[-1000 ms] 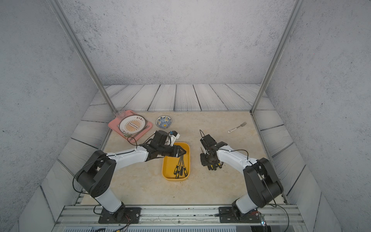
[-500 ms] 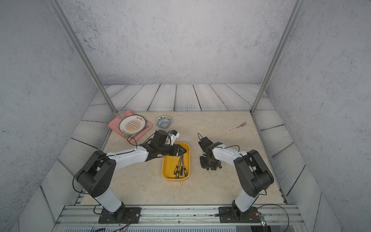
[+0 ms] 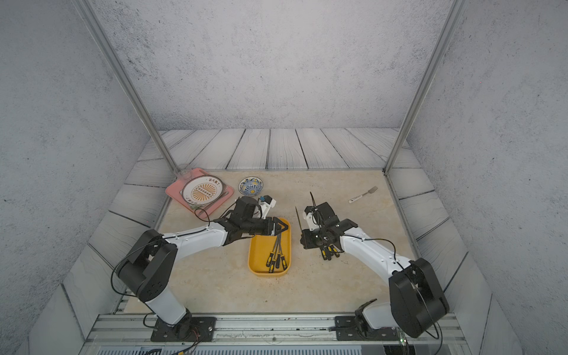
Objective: Put the file tool into the storage box
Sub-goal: Pick up the file tool from the center of the board, then place the file tool in the storage box.
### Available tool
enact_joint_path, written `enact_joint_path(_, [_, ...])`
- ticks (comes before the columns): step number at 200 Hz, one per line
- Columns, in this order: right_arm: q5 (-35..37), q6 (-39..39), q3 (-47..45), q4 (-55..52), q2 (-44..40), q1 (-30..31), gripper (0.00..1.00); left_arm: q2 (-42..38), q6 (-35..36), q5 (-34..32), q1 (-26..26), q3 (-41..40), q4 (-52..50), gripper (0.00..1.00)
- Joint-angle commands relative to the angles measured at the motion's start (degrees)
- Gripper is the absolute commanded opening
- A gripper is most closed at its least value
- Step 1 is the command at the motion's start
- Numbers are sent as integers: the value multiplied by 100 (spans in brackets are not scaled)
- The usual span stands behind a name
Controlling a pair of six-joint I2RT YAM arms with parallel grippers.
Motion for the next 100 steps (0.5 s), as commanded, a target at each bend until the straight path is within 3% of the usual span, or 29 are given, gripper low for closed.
enact_joint_path(1, [-970, -46, -12, 255, -85, -8, 0, 81, -122, 194, -22, 179, 283, 54])
enact_joint_path(70, [-1520, -30, 11, 488, -306, 10, 0, 325, -423, 322, -31, 173, 726, 54])
enact_joint_path(100, [-1822, -67, -103, 733, -423, 46, 0, 476, -554, 358, -31, 218, 873, 47])
